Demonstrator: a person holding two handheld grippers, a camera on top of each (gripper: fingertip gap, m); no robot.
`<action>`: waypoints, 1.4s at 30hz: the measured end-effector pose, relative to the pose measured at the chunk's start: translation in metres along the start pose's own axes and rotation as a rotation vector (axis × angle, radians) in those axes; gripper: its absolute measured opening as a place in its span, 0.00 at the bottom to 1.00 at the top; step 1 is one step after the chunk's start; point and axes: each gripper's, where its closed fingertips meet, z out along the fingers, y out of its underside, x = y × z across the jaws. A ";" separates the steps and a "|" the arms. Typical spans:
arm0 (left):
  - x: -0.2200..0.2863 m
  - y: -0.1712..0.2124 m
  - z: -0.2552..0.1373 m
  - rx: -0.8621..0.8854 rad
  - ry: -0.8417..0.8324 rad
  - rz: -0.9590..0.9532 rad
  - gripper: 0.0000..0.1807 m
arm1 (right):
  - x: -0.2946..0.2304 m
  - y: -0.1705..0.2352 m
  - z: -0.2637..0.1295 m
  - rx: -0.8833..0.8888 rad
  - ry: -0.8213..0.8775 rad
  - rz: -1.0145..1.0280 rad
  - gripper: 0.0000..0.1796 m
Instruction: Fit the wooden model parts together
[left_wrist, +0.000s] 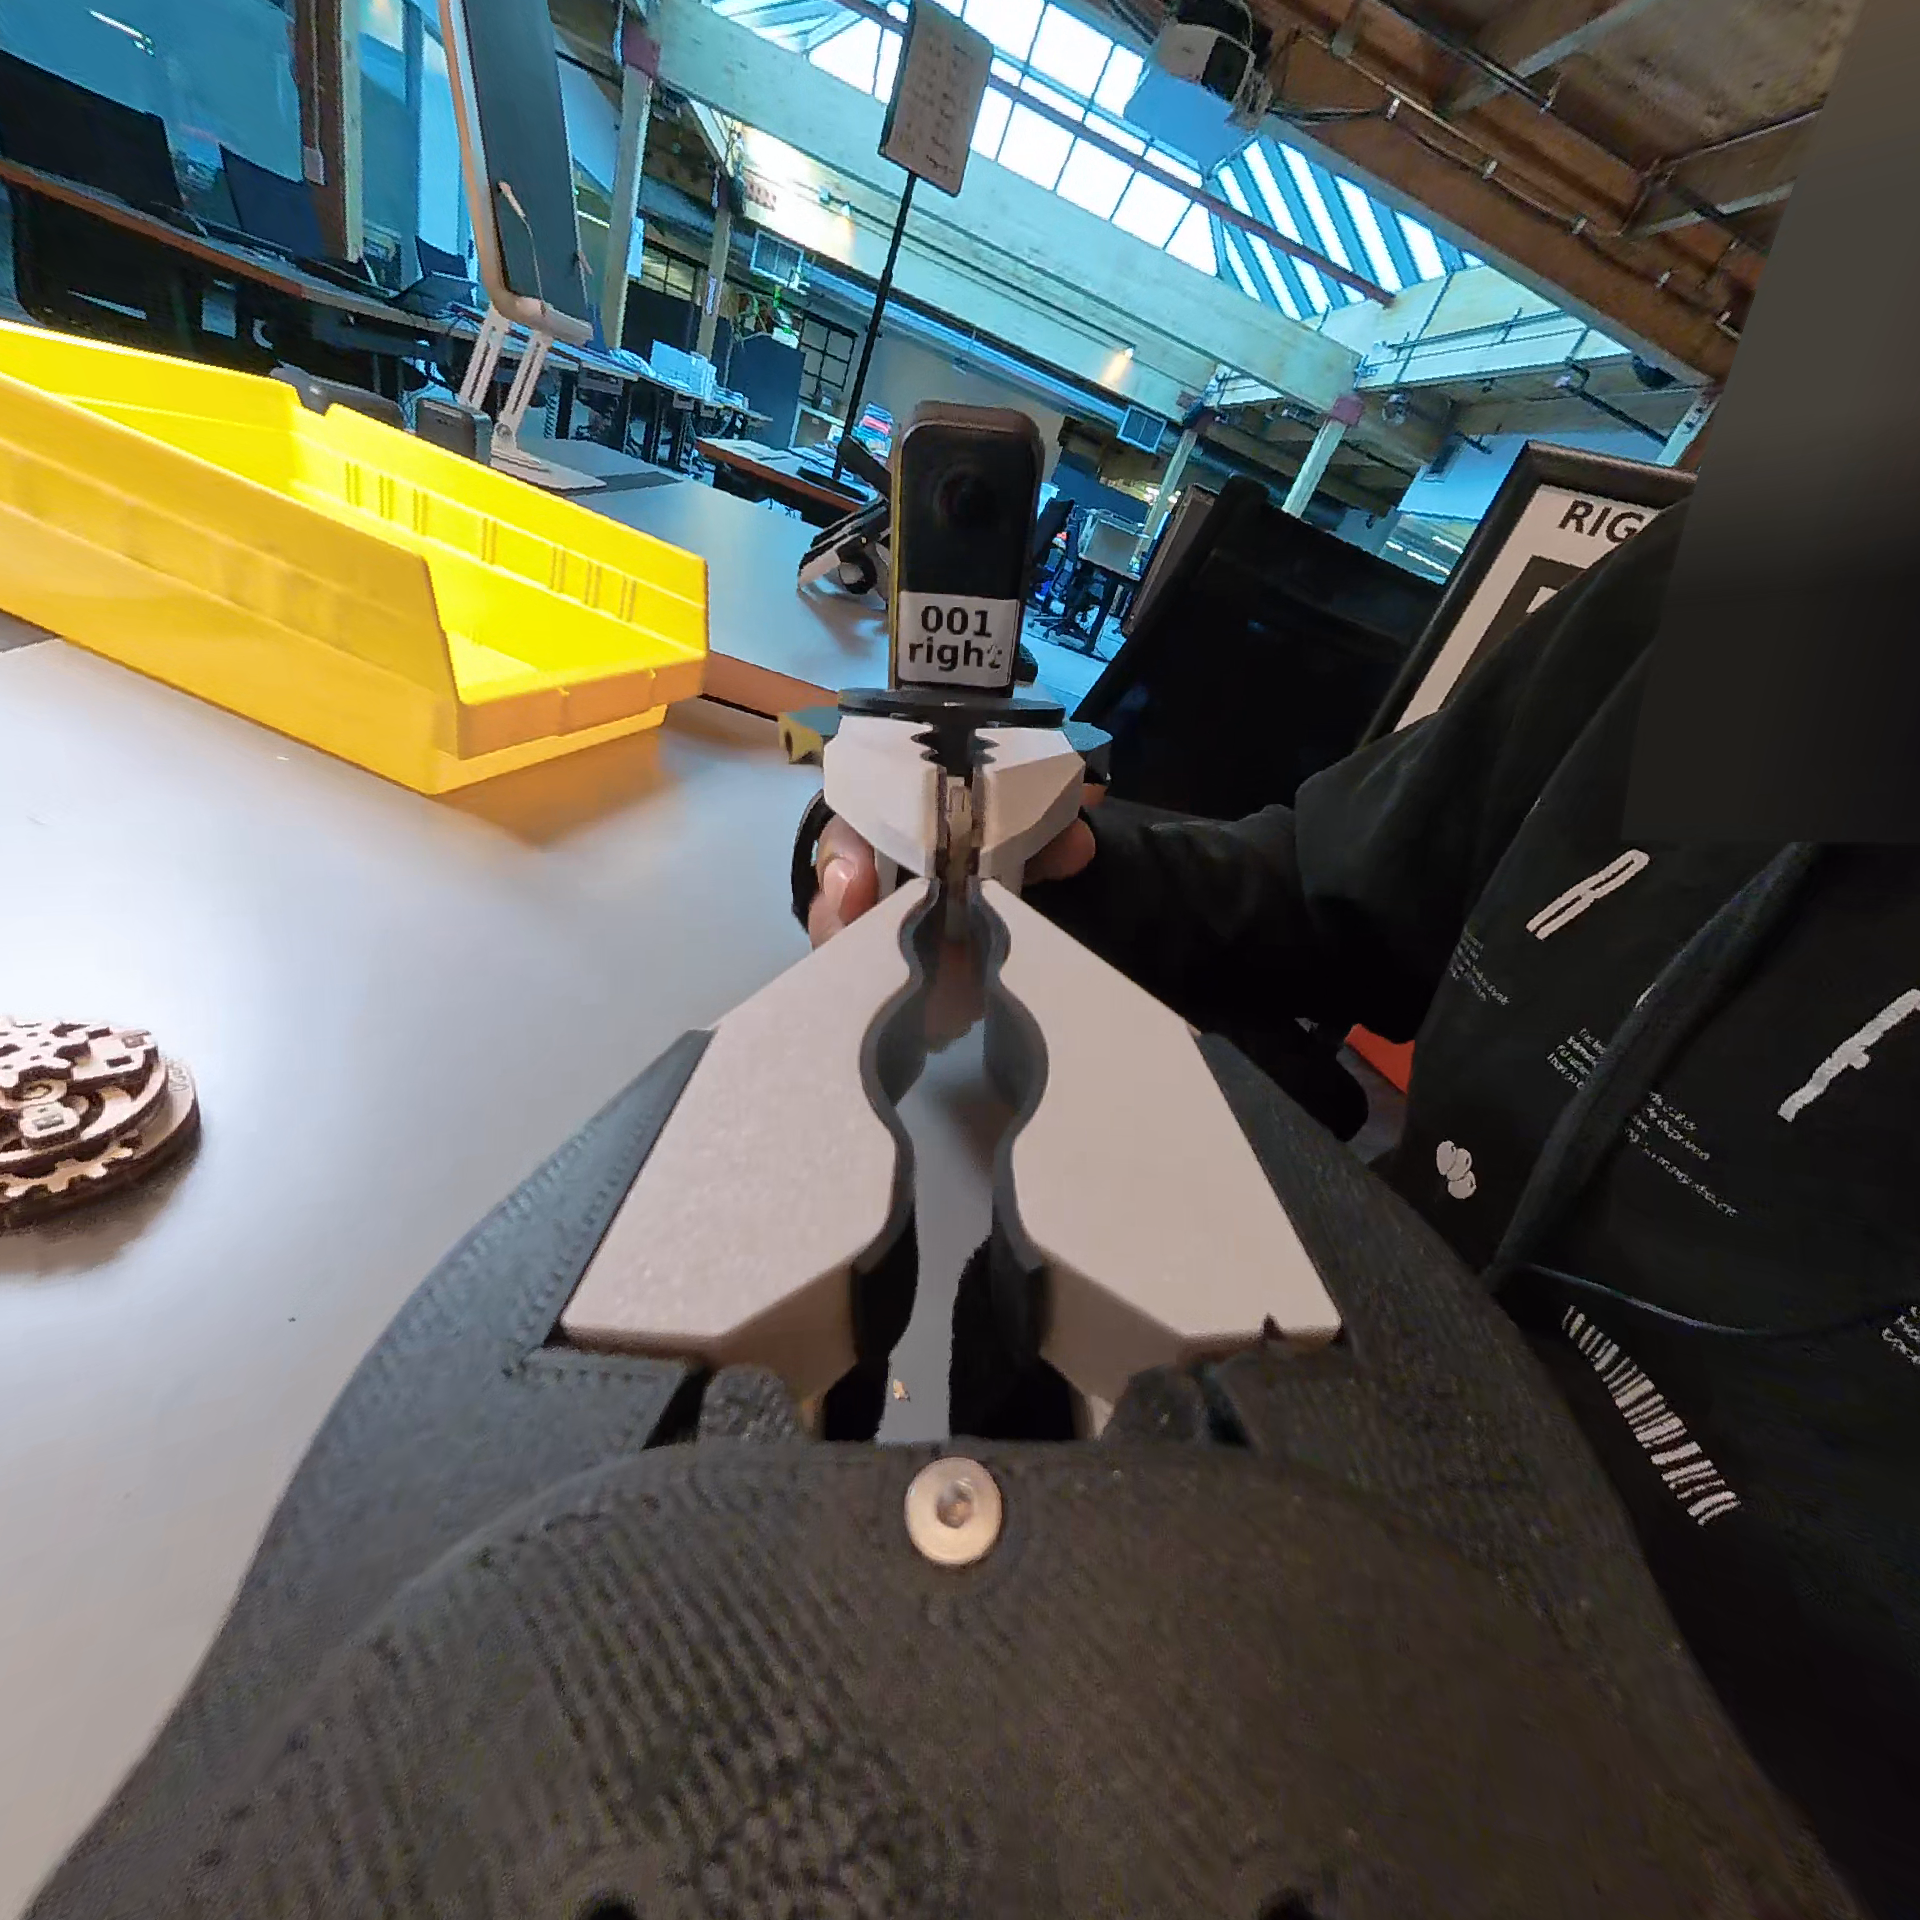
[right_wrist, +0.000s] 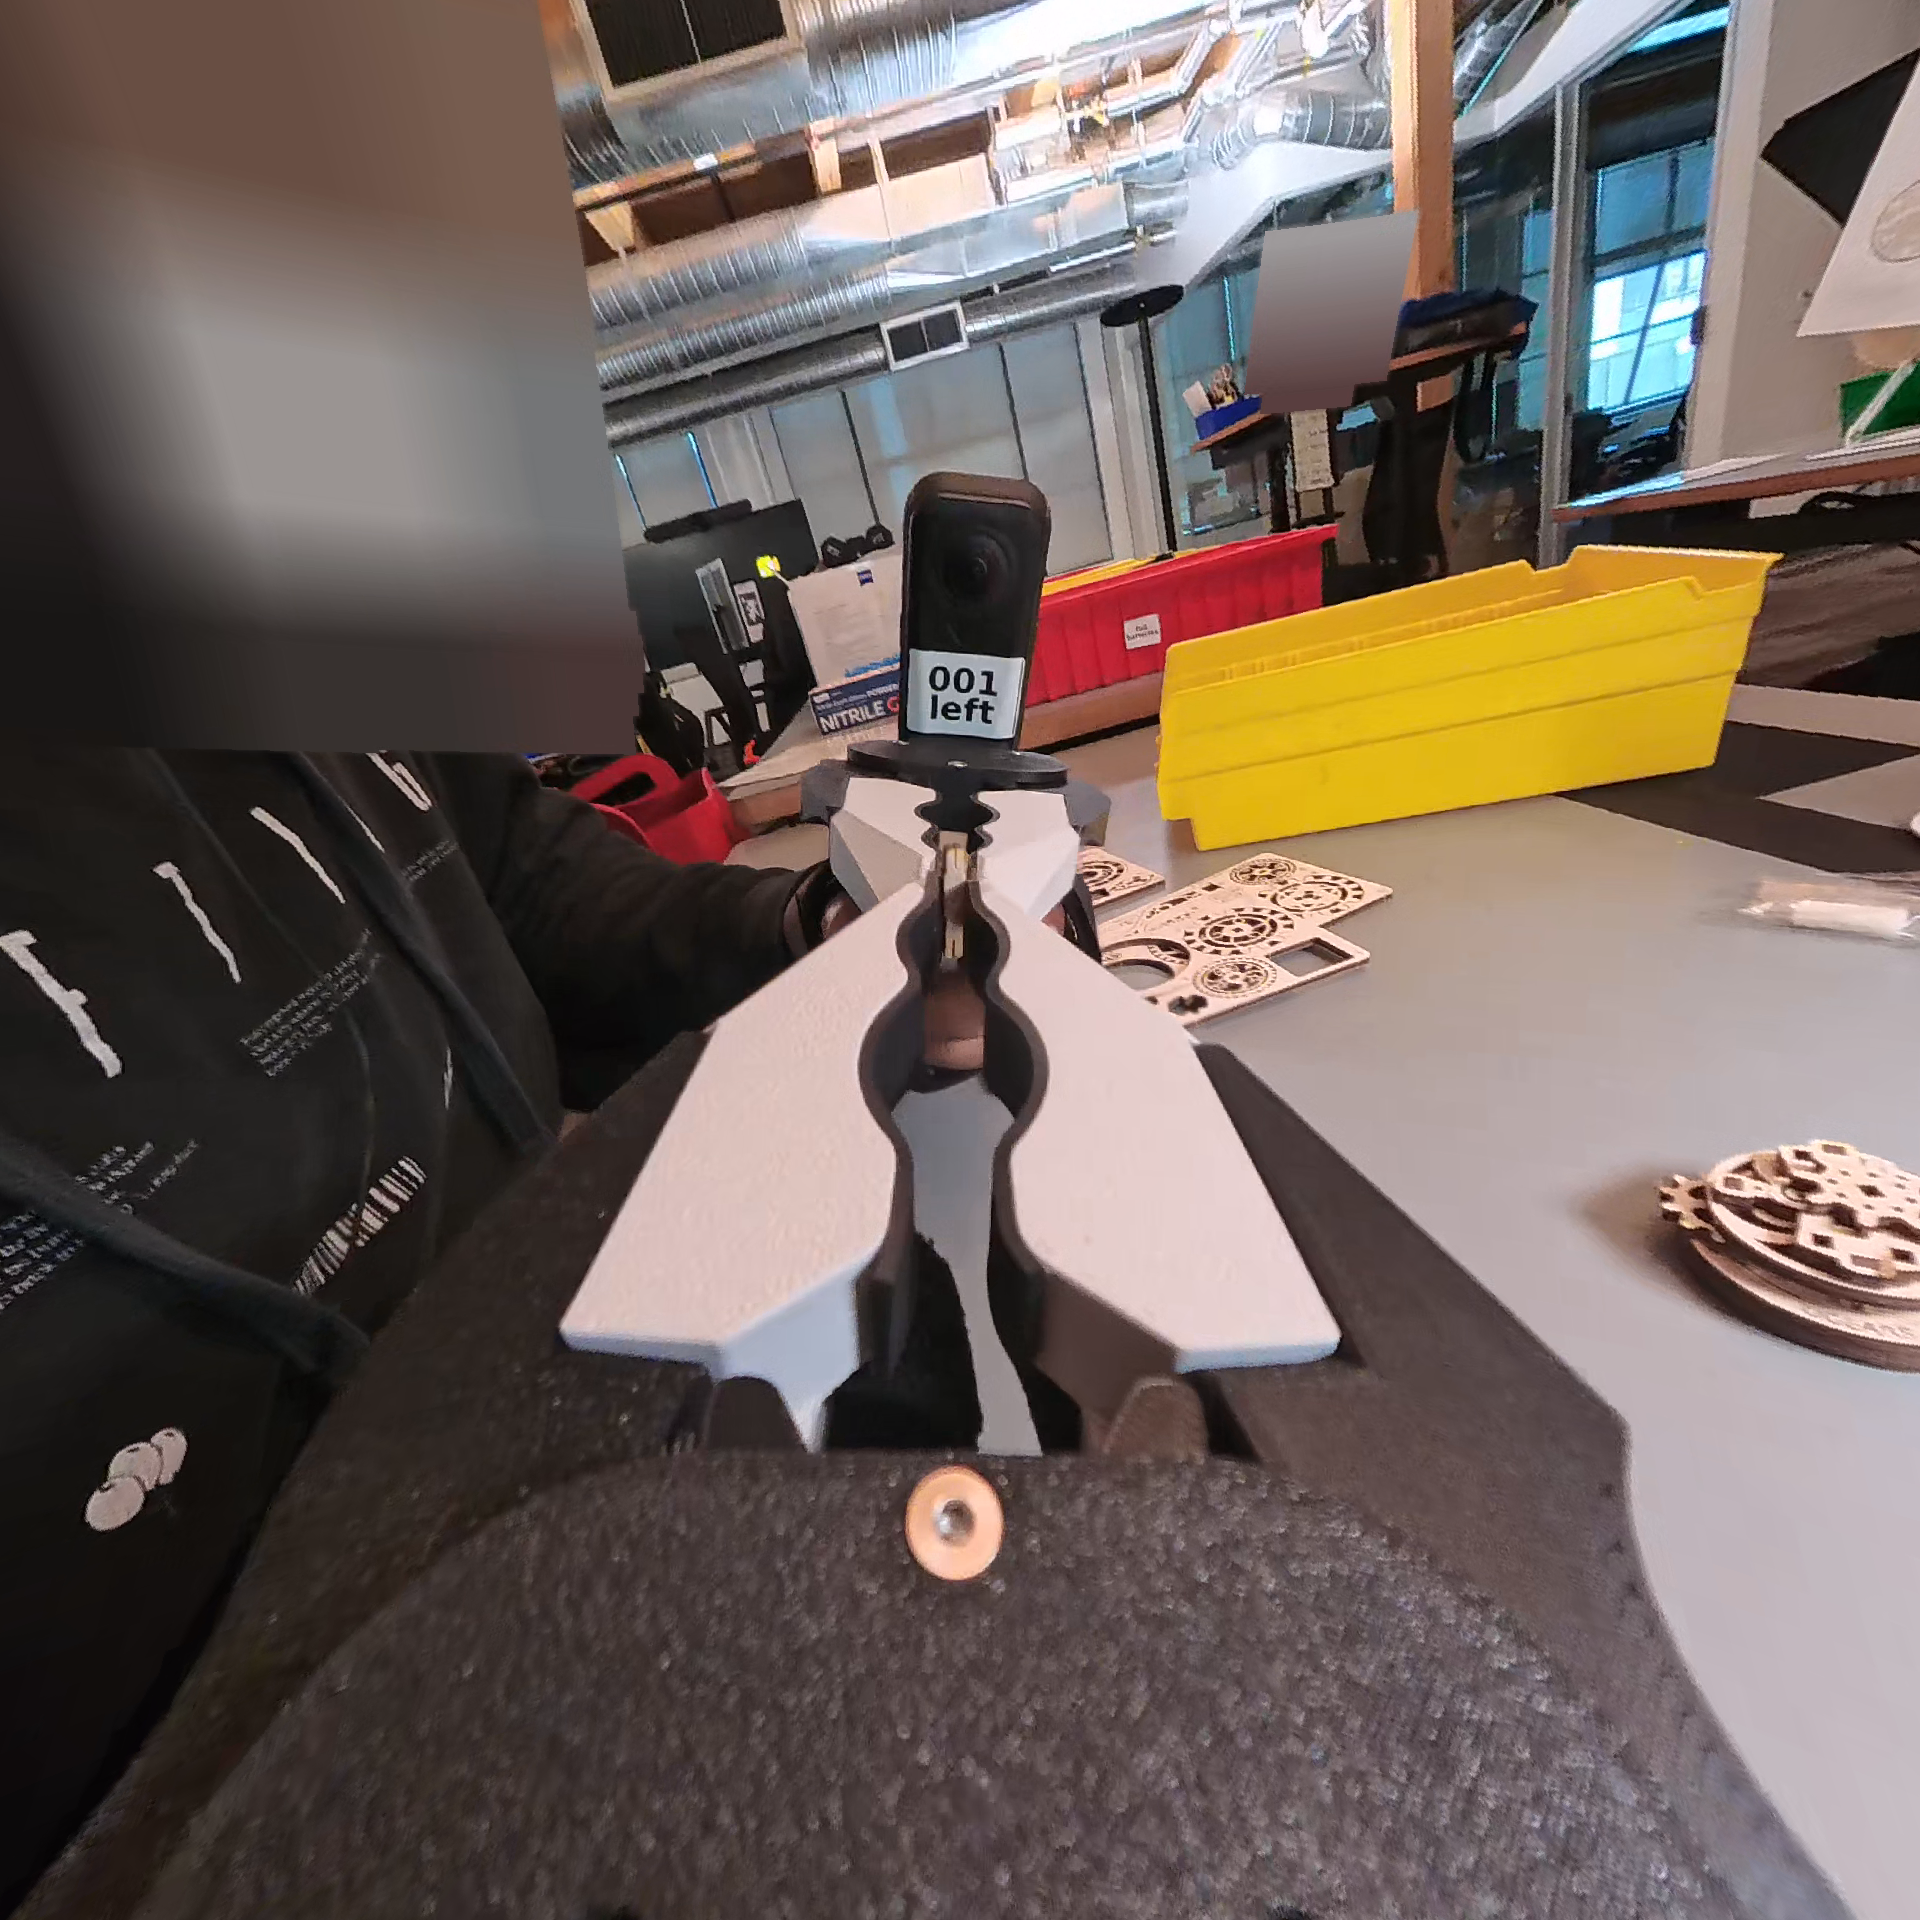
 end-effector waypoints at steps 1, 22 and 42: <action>0.000 0.000 0.000 0.005 -0.003 0.005 0.01 | 0.000 0.000 0.000 0.008 -0.004 0.013 0.01; -0.008 0.030 -0.004 -0.240 -0.094 0.214 0.00 | 0.003 0.018 -0.016 -0.234 -0.018 -0.093 0.07; -0.011 0.058 -0.004 -0.387 -0.098 0.266 0.01 | 0.002 0.054 -0.018 -0.614 -0.009 -0.314 0.01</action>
